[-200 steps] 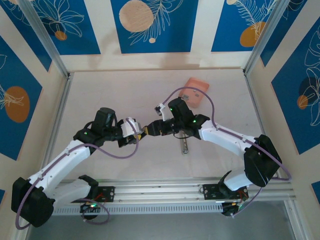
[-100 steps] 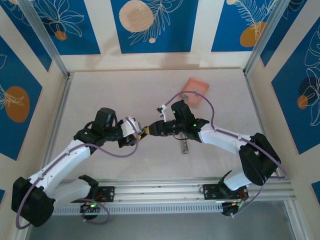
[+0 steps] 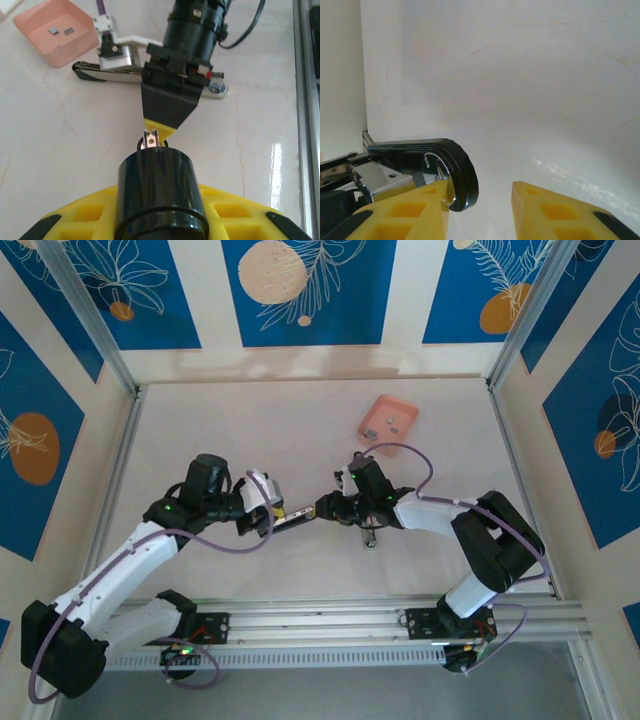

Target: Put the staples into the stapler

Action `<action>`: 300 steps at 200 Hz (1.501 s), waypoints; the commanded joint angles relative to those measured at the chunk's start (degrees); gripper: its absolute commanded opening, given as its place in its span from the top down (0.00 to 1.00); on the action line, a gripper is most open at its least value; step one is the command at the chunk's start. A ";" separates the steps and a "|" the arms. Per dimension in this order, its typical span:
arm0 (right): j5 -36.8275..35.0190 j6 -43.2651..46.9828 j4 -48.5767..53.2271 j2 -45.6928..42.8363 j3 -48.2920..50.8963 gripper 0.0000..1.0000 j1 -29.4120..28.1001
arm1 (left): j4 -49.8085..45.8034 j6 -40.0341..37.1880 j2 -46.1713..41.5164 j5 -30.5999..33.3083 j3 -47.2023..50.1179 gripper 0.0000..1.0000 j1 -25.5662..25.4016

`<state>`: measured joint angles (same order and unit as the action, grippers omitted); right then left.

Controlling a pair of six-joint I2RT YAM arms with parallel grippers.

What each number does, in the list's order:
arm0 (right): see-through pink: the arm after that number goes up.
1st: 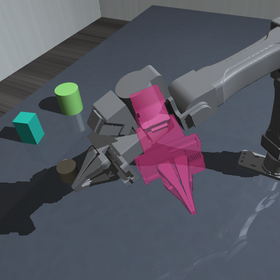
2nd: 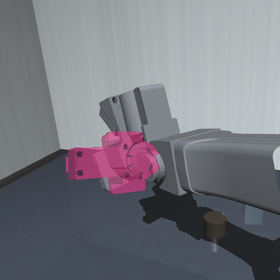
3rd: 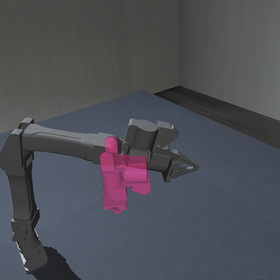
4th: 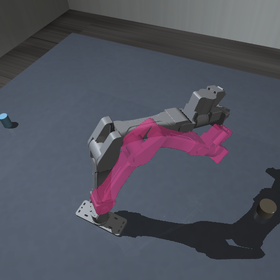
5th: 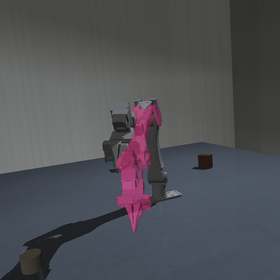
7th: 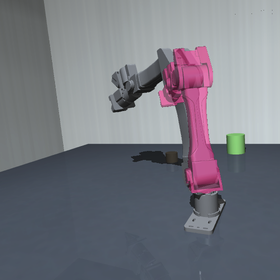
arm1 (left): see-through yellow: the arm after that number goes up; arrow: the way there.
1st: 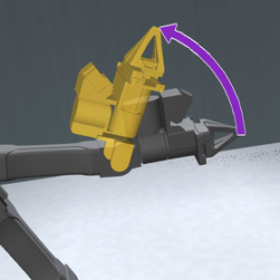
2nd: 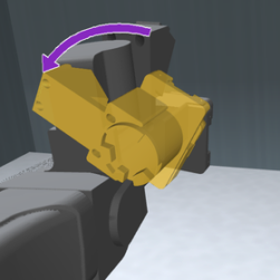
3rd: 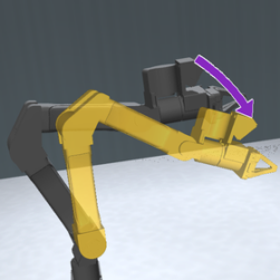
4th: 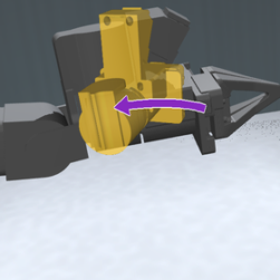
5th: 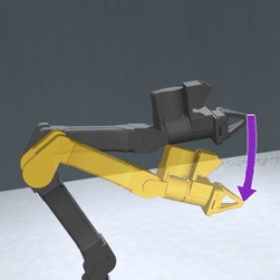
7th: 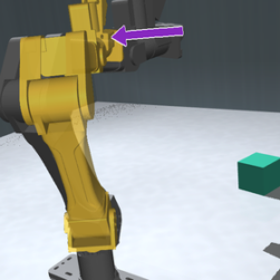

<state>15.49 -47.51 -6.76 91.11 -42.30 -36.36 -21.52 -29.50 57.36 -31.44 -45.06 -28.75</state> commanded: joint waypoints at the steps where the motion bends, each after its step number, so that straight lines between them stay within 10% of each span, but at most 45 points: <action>1: -2.28 -0.13 0.22 1.76 0.53 0.58 -1.30 | 11.15 4.71 -2.48 -3.76 -5.96 1.00 -0.66; 109: -9.72 9.73 -2.38 -7.28 3.62 0.35 -5.36 | 11.14 9.02 -1.60 5.40 -13.10 0.99 -0.59; 211: -11.90 38.72 -11.88 -30.66 10.75 0.26 -2.88 | 17.13 10.71 1.19 -8.17 -12.73 0.97 -0.54; 300: -4.70 58.58 -8.21 -34.26 8.24 0.27 -2.58 | 24.81 13.73 0.25 -15.87 -9.11 0.97 -0.58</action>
<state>6.96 3.11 -16.58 57.82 -31.77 -39.22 -4.23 -17.78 58.94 -43.31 -54.85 -28.91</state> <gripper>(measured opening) 0.730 0.292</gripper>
